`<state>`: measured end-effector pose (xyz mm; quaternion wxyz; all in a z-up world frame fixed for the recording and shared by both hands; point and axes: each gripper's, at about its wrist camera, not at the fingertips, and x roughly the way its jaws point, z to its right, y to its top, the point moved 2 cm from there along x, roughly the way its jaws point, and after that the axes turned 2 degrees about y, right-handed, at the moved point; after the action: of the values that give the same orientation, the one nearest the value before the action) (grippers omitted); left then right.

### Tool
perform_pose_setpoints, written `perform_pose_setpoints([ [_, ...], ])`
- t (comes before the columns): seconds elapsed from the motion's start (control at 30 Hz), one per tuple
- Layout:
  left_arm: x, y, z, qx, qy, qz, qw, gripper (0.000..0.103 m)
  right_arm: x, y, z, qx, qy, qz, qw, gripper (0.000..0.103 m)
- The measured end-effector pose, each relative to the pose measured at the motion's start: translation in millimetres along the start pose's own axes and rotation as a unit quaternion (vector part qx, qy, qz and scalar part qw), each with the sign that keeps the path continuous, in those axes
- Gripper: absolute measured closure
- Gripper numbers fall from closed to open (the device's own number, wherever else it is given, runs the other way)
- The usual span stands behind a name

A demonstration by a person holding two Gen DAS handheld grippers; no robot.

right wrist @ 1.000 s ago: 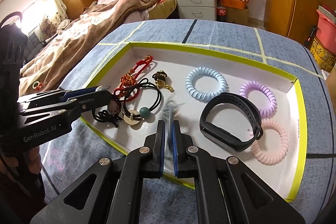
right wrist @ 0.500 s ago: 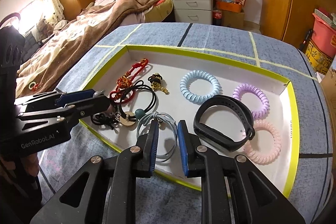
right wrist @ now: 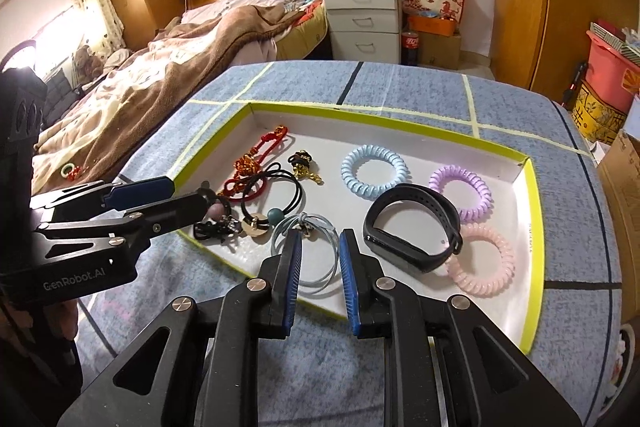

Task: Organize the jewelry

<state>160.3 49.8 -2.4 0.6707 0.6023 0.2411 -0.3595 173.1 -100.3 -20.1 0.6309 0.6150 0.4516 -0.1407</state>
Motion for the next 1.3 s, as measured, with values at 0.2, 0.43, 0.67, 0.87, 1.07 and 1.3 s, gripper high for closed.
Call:
perform_pose_setpoints([
  [0.2,-12,-9,5,-0.011,0.006,0.007,0.9999,0.045,-20,-7,-1,0.008,-0.012,0.021,1.000,0.083],
  [0.43,-25,-26,20,0.001,0.031,0.019,0.9994,0.043,-43,-26,-3,0.020,-0.036,0.044,0.998,0.082],
  [0.67,-33,-40,31,-0.005,0.055,0.029,0.9980,0.043,-52,-45,-1,0.038,-0.051,0.051,0.997,0.061],
  [0.87,-36,-47,39,0.001,0.076,0.032,0.9966,0.043,-59,-53,3,0.055,-0.064,0.063,0.994,0.039],
  [1.07,-37,-53,45,0.007,0.098,0.033,0.9946,0.043,-60,-59,6,0.064,-0.064,0.059,0.994,0.039],
  [1.3,-38,-55,47,0.006,0.092,0.031,0.9953,0.043,-61,-61,5,0.068,-0.063,0.058,0.994,0.039],
])
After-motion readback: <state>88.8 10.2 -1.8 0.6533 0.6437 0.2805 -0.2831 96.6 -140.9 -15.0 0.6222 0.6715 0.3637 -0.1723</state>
